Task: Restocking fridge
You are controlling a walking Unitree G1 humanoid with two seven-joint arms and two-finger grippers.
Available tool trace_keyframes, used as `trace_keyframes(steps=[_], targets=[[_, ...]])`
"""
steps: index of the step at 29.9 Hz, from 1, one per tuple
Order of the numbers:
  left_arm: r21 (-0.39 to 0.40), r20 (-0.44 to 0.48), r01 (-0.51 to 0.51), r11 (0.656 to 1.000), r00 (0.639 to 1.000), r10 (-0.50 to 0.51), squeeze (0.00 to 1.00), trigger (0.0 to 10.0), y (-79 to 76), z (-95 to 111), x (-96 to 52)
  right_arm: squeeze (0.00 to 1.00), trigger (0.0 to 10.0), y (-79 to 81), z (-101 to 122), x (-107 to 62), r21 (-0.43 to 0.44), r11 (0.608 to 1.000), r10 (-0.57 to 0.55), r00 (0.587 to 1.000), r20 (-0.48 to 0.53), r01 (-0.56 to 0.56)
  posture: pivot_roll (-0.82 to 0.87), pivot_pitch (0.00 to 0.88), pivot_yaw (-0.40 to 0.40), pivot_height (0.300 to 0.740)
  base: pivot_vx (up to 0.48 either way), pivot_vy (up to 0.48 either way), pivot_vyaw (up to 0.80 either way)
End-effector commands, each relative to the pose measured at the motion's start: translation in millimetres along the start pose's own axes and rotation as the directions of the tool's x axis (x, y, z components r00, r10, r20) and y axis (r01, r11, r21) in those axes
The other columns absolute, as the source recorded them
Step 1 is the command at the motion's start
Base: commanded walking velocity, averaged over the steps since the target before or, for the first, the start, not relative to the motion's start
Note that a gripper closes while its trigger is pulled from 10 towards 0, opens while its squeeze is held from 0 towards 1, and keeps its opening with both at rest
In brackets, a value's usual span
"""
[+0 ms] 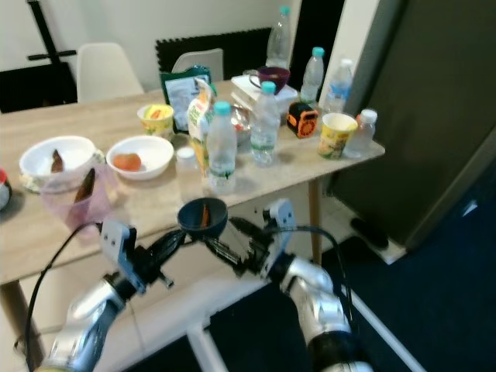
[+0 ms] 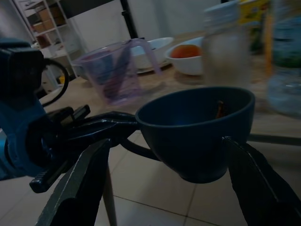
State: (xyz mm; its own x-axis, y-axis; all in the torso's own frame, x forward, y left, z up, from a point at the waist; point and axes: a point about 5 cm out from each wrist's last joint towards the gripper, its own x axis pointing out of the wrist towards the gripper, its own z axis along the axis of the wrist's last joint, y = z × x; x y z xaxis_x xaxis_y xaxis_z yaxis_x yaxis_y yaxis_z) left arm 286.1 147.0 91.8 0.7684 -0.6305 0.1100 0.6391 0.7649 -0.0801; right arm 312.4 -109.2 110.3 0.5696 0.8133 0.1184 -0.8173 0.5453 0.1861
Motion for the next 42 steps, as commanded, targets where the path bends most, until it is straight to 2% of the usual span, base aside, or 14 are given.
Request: trace_keyframes(steps=[1, 7, 14, 18, 22, 29, 30, 33, 34, 35, 36, 37, 38, 42], targets=[[0.033, -0.005, 0.003, 0.999, 1.000, -0.003, 0.00, 10.0, -0.4, 0, 0.3, 0.00, 10.0, -1.6, -1, -5.5, -0.006, 1.000, -0.010, 1.000, -0.013, 0.010, 0.00, 0.052, 0.004, 0.740, 0.000, 0.000, -0.78], [0.075, -0.007, -0.006, 0.997, 1.000, 0.007, 0.00, 10.0, -0.1, 1, -0.1, 0.00, 10.0, -4.6, -3, -14.3, -0.007, 1.000, -0.022, 0.999, -0.025, 0.022, 0.00, 0.051, 0.009, 0.740, 0.000, 0.000, -0.78], [0.108, 0.018, -0.013, 0.994, 1.000, 0.011, 0.00, 10.0, 1.4, 7, 1.9, 0.00, 10.0, -17.9, -16, -41.3, 0.010, 0.992, -0.127, 0.989, -0.074, 0.128, 0.00, 0.052, 0.011, 0.740, 0.000, 0.000, -0.77], [0.123, 0.022, -0.007, 0.992, 1.000, 0.004, 0.00, 10.0, 0.0, 8, 3.0, 0.00, 10.0, -22.7, -23, -49.4, 0.022, 0.984, -0.173, 0.981, -0.093, 0.176, 0.00, 0.052, 0.011, 0.740, 0.000, 0.000, -0.77], [0.147, 0.041, 0.000, 0.989, 0.999, -0.007, 0.00, 10.0, -2.9, 12, 6.4, 0.00, 10.0, -34.9, -49, -78.8, 0.062, 0.941, -0.316, 0.928, -0.197, 0.333, -0.01, 0.051, 0.011, 0.740, 0.000, 0.000, -0.77], [0.150, 0.052, 0.011, 0.989, 0.998, -0.019, 0.00, 10.0, -5.8, 14, 8.7, 0.00, 10.0, -36.6, -67, -99.7, 0.092, 0.902, -0.387, 0.884, -0.263, 0.422, -0.01, 0.051, 0.009, 0.740, 0.000, 0.000, -0.77], [0.143, 0.058, 0.021, 0.989, 0.998, -0.029, 0.00, 10.0, -8.3, 14, 10.7, 0.00, 10.0, -36.7, -75, -108.1, 0.106, 0.877, -0.422, 0.858, -0.292, 0.468, -0.01, 0.049, 0.007, 0.740, 0.000, 0.000, -0.77], [0.139, 0.060, 0.025, 0.990, 0.998, -0.033, 0.00, 10.0, -9.2, 14, 11.5, 0.00, 10.0, -36.6, -78, -110.7, 0.109, 0.868, -0.435, 0.848, -0.303, 0.484, -0.01, 0.049, 0.007, 0.740, 0.000, 0.000, -0.77], [0.133, 0.063, 0.033, 0.991, 0.997, -0.042, 0.00, 10.0, -12.0, 14, 14.3, 0.00, 10.0, -36.0, -86, -118.3, 0.118, 0.840, -0.466, 0.817, -0.340, 0.529, -0.02, 0.046, 0.004, 0.740, 0.000, 0.000, -0.77], [0.133, 0.063, 0.033, 0.991, 0.997, -0.042, 0.00, 10.0, -12.0, 14, 14.3, 0.00, 10.0, -36.0, -86, -118.3, 0.118, 0.840, -0.466, 0.817, -0.340, 0.529, -0.02, 0.046, 0.004, 0.740, 0.000, 0.000, -0.77], [0.130, 0.066, 0.039, 0.991, 0.997, -0.048, 0.00, 10.0, -13.8, 14, 15.9, 0.00, 10.0, -34.7, -94, -124.3, 0.120, 0.816, -0.491, 0.787, -0.373, 0.566, -0.02, 0.046, 0.004, 0.740, 0.000, 0.000, -0.77], [0.130, 0.066, 0.039, 0.991, 0.997, -0.048, 0.00, 10.0, -13.8, 14, 15.9, 0.00, 10.0, -34.7, -94, -124.3, 0.120, 0.816, -0.491, 0.787, -0.373, 0.566, -0.02, 0.046, 0.004, 0.740, 0.000, 0.000, -0.77], [0.128, 0.068, 0.042, 0.991, 0.996, -0.051, 0.00, 10.0, -15.2, 13, 17.2, 0.00, 10.0, -34.0, -99, -128.6, 0.118, 0.798, -0.508, 0.765, -0.396, 0.592, -0.02, 0.045, 0.002, 0.740, 0.000, 0.000, -0.77], [0.119, 0.069, 0.053, 0.992, 0.996, -0.061, 0.00, 10.0, -19.5, 12, 21.4, 0.00, 10.0, -17.1, -131, -156.5, 0.100, 0.706, -0.549, 0.631, -0.548, 0.701, -0.02, 0.040, -0.002, 0.740, 0.000, 0.000, -0.77]])
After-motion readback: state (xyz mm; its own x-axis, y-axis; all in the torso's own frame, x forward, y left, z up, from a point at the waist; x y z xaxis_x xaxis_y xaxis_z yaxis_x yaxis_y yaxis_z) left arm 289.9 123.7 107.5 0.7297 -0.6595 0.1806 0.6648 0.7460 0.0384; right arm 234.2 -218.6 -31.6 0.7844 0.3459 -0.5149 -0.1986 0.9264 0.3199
